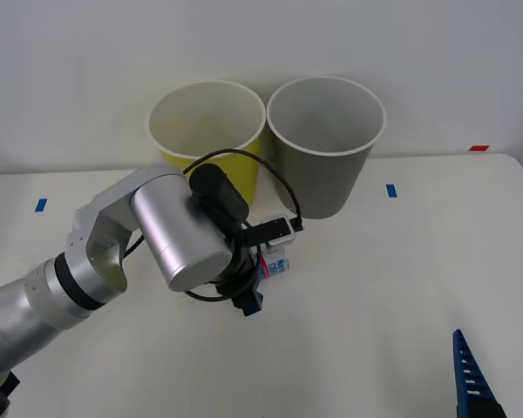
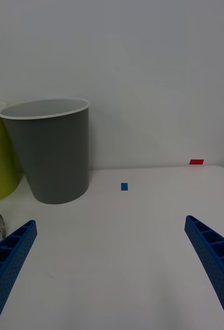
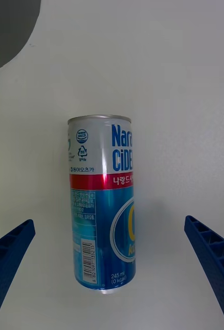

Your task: Put cans in the gray bin and PET bottles in the light green bin.

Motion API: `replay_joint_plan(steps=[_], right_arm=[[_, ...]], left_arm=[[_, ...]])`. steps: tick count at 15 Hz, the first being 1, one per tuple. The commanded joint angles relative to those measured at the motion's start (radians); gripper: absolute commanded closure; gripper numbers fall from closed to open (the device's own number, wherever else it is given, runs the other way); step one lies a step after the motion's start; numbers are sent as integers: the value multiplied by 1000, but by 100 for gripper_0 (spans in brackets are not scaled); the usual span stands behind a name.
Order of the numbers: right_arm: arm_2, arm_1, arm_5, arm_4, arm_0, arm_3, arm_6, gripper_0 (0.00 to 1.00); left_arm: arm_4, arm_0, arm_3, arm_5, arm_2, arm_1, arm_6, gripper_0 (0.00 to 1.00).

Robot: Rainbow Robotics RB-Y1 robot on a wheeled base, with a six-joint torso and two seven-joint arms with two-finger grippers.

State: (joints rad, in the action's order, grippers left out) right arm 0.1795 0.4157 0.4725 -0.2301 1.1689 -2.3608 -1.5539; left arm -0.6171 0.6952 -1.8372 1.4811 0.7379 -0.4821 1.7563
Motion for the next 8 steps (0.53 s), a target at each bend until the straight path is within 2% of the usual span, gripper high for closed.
replay_joint_plan(steps=[1,8], right_arm=[[0,0,0,0,0,0,0,0],[0,0,0,0,0,0,0,0]], left_arm=[[-23,55,90,15,0,40,22,0],[0,84,122,48,18,62,43,0]])
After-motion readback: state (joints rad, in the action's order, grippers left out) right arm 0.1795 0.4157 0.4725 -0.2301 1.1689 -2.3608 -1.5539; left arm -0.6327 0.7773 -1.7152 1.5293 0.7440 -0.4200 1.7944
